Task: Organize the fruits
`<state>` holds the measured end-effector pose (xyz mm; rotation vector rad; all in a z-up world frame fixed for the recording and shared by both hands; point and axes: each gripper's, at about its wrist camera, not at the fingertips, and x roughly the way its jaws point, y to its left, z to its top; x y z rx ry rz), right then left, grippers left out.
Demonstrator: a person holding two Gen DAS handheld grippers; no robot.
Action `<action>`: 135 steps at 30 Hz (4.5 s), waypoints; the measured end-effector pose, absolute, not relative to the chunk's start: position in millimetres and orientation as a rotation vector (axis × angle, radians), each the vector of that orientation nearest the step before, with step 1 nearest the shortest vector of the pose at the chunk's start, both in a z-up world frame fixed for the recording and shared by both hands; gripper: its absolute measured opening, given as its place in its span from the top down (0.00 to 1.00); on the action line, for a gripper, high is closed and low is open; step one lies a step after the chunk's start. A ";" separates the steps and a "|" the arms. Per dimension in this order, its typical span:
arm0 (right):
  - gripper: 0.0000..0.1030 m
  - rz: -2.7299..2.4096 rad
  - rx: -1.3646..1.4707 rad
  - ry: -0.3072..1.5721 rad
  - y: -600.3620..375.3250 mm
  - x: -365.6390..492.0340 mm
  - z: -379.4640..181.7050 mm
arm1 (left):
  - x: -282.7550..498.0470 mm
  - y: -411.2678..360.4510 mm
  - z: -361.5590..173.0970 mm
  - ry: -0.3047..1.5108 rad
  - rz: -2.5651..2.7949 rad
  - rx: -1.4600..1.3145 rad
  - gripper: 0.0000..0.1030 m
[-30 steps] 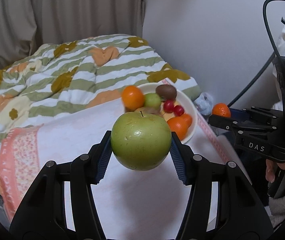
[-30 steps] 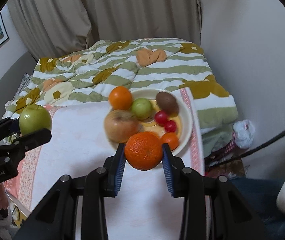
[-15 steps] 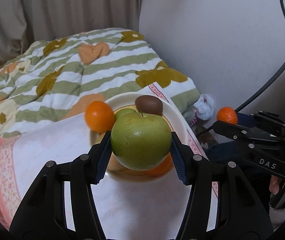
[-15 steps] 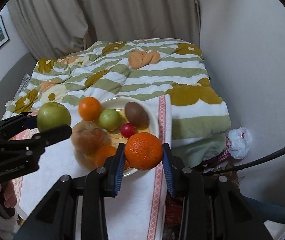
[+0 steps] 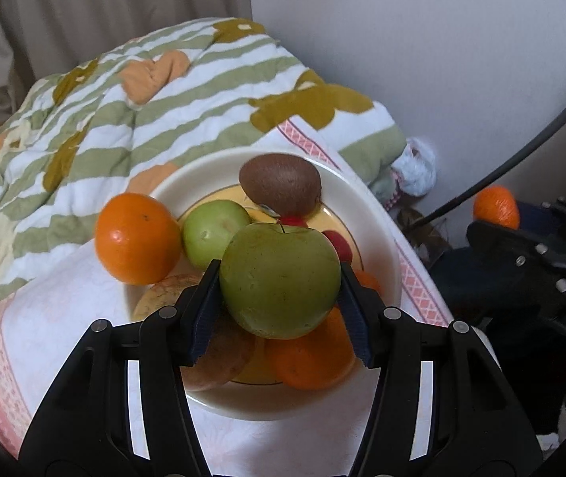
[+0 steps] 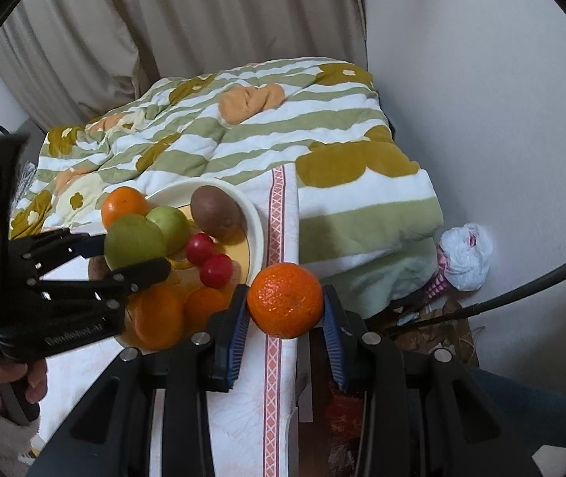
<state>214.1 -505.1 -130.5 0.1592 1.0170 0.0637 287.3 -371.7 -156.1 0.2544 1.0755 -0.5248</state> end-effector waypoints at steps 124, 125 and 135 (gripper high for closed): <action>0.07 0.043 0.020 0.680 -288.0 59.1 12.7 | 51.0 -55.5 30.5 0.638 -0.038 0.028 0.00; 0.07 0.043 0.020 0.680 -287.7 59.4 12.9 | 51.0 -55.5 30.4 0.638 -0.038 0.028 0.00; 0.07 0.032 0.018 0.682 -292.5 69.7 16.2 | 54.9 -62.8 33.0 0.630 -0.058 0.015 0.00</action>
